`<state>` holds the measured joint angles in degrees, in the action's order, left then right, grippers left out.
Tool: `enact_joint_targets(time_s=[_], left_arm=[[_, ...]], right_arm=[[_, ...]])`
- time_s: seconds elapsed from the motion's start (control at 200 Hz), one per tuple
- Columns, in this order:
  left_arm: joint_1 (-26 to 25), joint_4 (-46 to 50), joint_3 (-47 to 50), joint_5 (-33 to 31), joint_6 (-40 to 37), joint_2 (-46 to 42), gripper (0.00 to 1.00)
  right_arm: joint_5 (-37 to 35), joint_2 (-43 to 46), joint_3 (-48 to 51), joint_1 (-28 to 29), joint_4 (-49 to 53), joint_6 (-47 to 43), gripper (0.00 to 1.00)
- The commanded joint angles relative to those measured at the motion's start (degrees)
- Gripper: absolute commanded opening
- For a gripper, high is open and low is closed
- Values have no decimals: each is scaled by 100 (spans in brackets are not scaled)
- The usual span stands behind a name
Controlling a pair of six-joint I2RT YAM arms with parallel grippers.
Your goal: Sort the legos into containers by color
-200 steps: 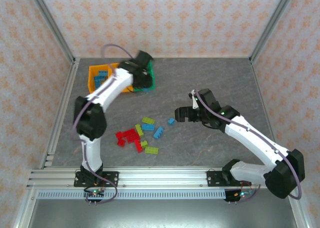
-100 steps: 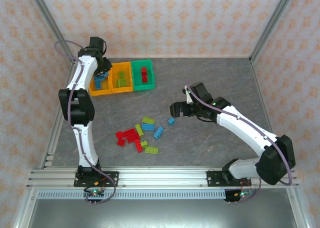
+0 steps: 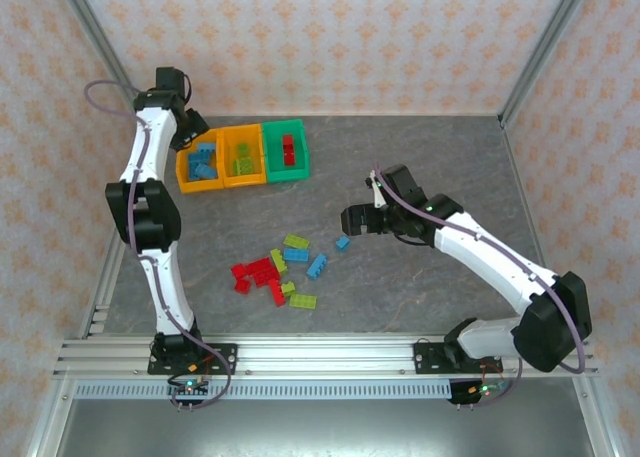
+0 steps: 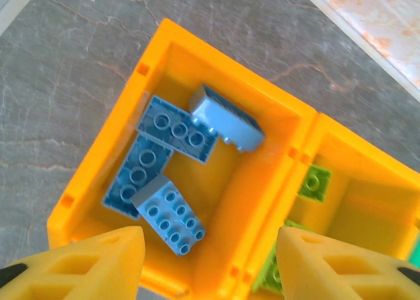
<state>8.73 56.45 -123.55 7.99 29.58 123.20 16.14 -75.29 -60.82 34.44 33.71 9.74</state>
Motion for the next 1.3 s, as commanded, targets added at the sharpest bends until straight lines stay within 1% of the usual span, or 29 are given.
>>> enact_joint_targets(time_s=[0.0,0.04,0.155,0.29,0.405,0.47,0.541,0.566,0.596,0.636,0.711,0.801,0.921,1.031,1.221,1.296], left_arm=[[-218,178,383,415,-288,-1076,56],[-354,157,627,500,-413,-1331,56],[-856,420,1183,428,-926,-2221,56],[-1377,848,2007,-129,-1556,-3154,58],[-1488,1138,2791,-497,-1812,-3933,59],[-1481,1248,3152,-738,-1883,-4358,59],[-1482,1322,3460,-991,-1931,-4752,59],[-1480,1338,3557,-1077,-1931,-4869,59],[-1480,1361,3657,-1152,-1922,-4996,59],[-1474,1388,3780,-1220,-1915,-5117,59],[-1477,1485,3930,-1274,-1862,-5249,59],[-1480,1545,4059,-1189,-1801,-5339,59],[-1472,1573,4154,-1023,-1754,-5460,59],[-1479,1604,4198,-974,-1794,-5547,59],[-1477,1607,4316,-964,-1808,-5687,59],[-1479,1589,4371,-937,-1790,-5710,59]], right_arm=[[-3,-283,-279,156,-110,-219,98],[-82,-453,-403,299,-58,-431,98],[-352,-1156,-1034,899,375,-1001,98],[-332,-1935,-1634,1540,581,-1468,98],[-261,-2582,-2158,1972,680,-1826,95],[-229,-3014,-2589,2135,893,-1842,92],[-343,-3428,-2984,2285,1015,-1560,87],[-432,-3565,-3107,2329,1007,-1384,83],[-487,-3733,-3243,2388,1012,-1251,76],[-648,-3961,-3457,2511,1078,-1193,68],[-1238,-4354,-3833,2721,1150,-1017,61],[-1279,-4708,-4148,2752,1109,-632,55],[-1602,-4914,-4310,2753,1054,-251,52],[-1673,-4925,-4282,2753,939,-90,52],[-1569,-4985,-4241,2748,910,88,44],[-1514,-5037,-4245,2748,922,84,43]])
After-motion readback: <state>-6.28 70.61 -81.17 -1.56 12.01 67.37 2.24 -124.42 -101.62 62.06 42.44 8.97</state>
